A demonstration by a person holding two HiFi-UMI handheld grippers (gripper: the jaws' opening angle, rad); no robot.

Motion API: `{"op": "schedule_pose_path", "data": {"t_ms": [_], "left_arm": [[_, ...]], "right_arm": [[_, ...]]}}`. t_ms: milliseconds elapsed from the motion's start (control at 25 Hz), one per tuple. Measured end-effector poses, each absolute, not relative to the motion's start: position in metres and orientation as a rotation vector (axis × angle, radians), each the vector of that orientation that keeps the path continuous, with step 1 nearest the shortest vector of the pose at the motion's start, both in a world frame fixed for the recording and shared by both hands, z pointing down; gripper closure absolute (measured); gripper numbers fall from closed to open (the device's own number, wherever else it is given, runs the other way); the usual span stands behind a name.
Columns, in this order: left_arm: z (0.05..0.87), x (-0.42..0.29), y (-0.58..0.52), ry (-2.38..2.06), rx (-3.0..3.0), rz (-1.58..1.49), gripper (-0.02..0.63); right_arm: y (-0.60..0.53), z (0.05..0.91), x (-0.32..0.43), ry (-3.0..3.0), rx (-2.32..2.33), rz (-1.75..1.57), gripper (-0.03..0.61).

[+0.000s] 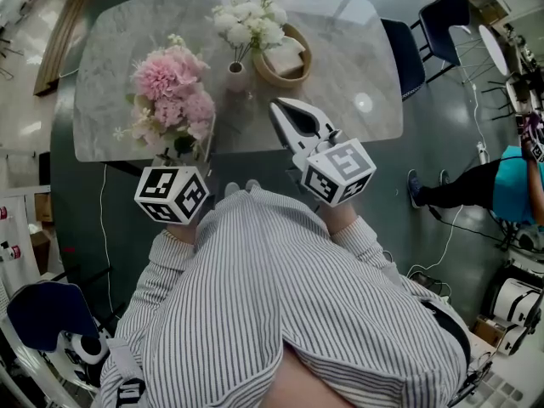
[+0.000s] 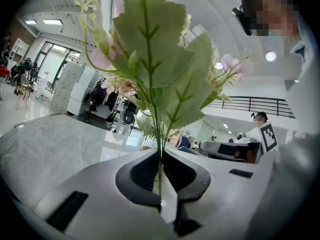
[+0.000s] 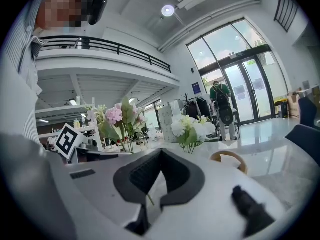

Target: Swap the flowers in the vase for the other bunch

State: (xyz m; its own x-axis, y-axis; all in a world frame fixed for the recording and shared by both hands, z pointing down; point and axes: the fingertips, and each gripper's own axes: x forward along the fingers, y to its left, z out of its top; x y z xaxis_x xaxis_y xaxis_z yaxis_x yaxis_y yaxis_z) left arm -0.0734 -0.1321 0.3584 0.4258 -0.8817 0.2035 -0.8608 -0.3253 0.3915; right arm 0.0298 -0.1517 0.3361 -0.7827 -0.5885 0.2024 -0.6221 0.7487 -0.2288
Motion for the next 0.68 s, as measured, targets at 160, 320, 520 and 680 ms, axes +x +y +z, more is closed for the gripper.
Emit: {"op": "schedule_pose_path", "data": {"t_ms": [160, 320, 520, 680], "left_arm": [[0.3597, -0.0756, -0.1331, -1.474, 2.243, -0.06, 0.58], [0.3616, -0.0761, -0.1324, -1.469, 2.238, -0.059, 0.58], [0.3636, -0.0757, -0.1331, -1.46, 2.236, -0.059, 0.58], [0.3635, -0.0745, -0.1314, -1.457, 2.239, -0.057, 0.58]], "right_arm": [[-0.1537, 0.3368, 0.026, -2.824, 0.972, 0.426, 0.563], [-0.1537, 0.3382, 0.0244, -2.818, 0.968, 0.428, 0.563], [-0.1545, 0.3401, 0.0241, -2.813, 0.972, 0.433, 0.563], [-0.1536, 0.3382, 0.0256, -2.813, 0.982, 0.426, 0.563]]}}
